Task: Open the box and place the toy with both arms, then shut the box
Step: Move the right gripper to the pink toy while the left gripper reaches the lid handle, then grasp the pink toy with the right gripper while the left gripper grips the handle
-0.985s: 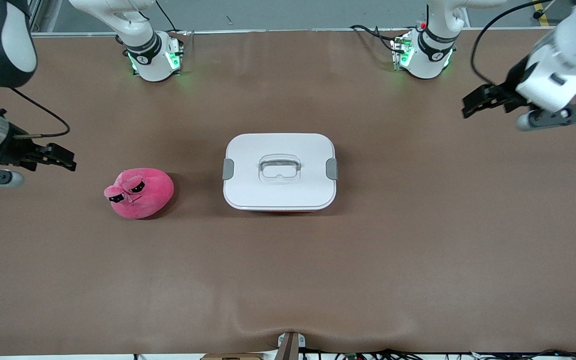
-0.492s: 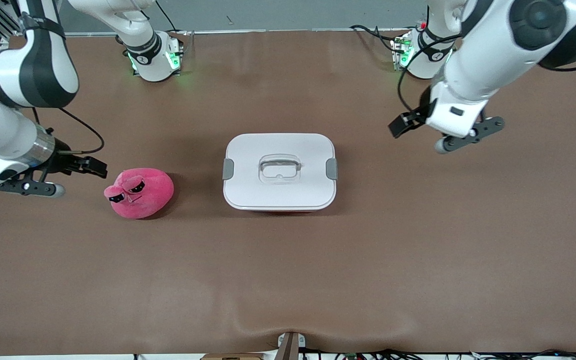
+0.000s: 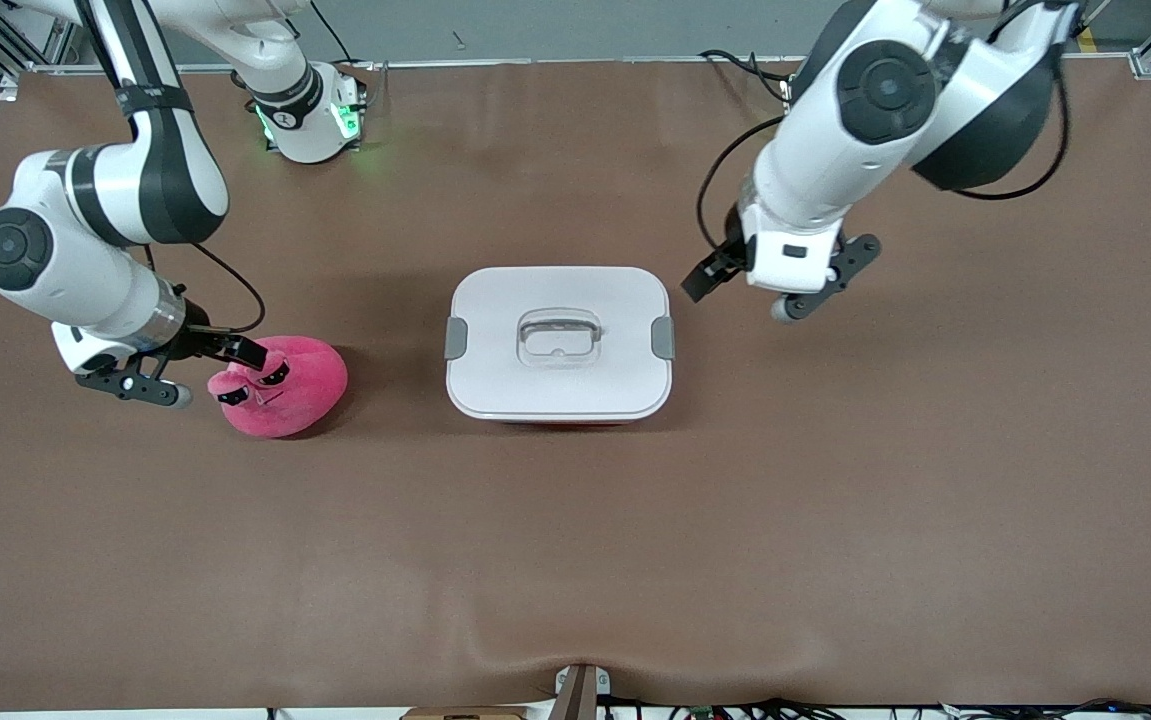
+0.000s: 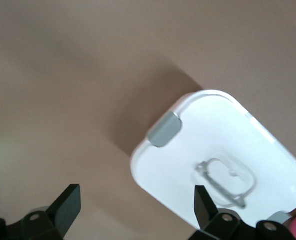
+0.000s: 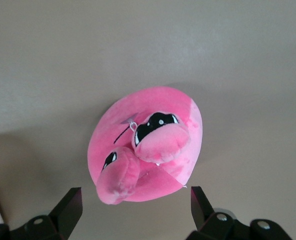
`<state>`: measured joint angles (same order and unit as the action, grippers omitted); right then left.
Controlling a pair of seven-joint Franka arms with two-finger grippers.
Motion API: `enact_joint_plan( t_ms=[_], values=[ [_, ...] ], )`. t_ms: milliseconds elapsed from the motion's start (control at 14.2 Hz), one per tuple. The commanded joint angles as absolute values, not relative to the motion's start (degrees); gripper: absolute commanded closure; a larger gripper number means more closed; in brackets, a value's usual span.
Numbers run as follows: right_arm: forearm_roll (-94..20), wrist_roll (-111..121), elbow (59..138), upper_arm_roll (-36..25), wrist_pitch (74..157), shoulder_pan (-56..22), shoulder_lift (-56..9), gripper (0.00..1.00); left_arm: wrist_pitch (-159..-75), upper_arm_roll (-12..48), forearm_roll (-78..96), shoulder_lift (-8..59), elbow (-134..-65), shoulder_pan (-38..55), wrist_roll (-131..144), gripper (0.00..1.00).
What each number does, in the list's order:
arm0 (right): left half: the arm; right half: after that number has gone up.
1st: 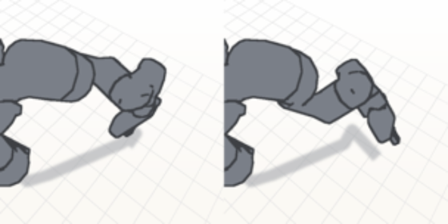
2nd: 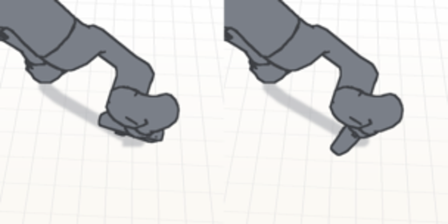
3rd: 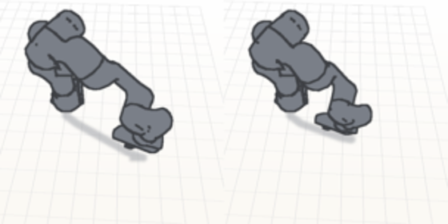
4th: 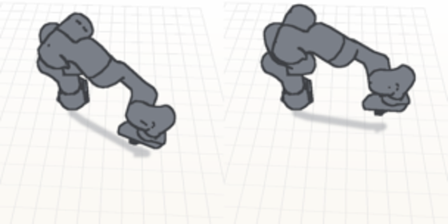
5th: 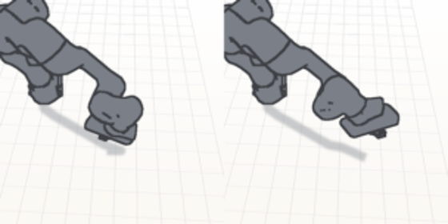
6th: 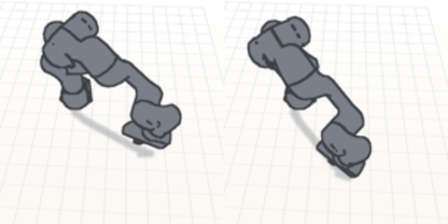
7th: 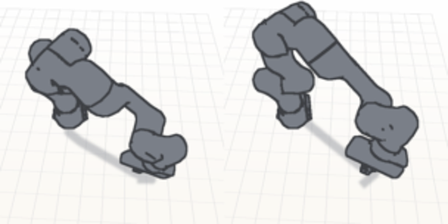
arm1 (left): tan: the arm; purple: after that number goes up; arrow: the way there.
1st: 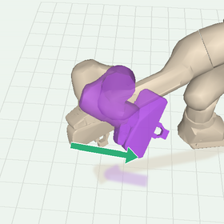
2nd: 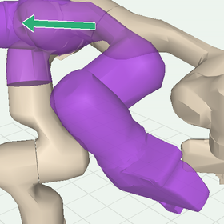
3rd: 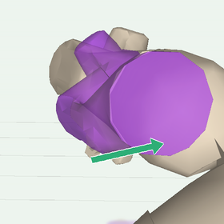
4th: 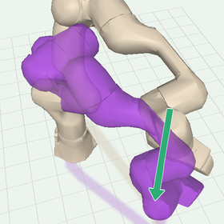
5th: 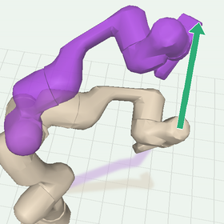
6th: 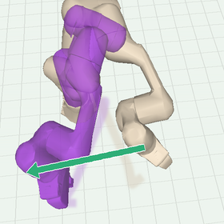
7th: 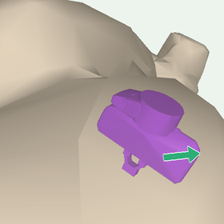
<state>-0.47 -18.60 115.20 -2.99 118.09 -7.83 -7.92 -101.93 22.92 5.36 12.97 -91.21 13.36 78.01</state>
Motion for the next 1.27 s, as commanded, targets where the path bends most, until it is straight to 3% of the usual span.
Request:
enact_joint_plan(
  t_ms=[0,281,633,914,1055,1196],
  values=[
    [-1.67,-19.78,115.31,-3.25,118.91,-8.44,-8.96,0.21,-105.71,22.85,5.19,15.81,-90.0,15.9,88.64,0.0],
    [-2.37,-19.86,115.31,-3.25,118.92,-8.96,-9.23,0.34,-110.82,22.68,2.3,18.62,-89.83,20.38,103.76,0.0],
    [-3.16,-19.86,115.14,-3.25,119.44,-9.84,-9.93,0.47,-116.89,22.76,-6.84,23.2,-89.47,26.18,128.03,0.24],
    [-3.16,-19.78,114.87,-3.25,120.15,-10.11,-10.63,0.78,-121.02,22.67,-11.41,25.31,-89.47,28.47,139.37,0.24],
    [-3.16,-19.69,114.61,-3.25,119.62,-10.11,-10.63,0.86,-121.55,22.68,-15.45,26.89,-89.39,30.49,143.59,0.25],
    [-3.16,-19.51,114.0,-3.25,119.27,-10.02,-10.55,1.0,-123.13,22.59,-19.49,27.77,-89.47,31.9,147.98,0.3]
  ],
)
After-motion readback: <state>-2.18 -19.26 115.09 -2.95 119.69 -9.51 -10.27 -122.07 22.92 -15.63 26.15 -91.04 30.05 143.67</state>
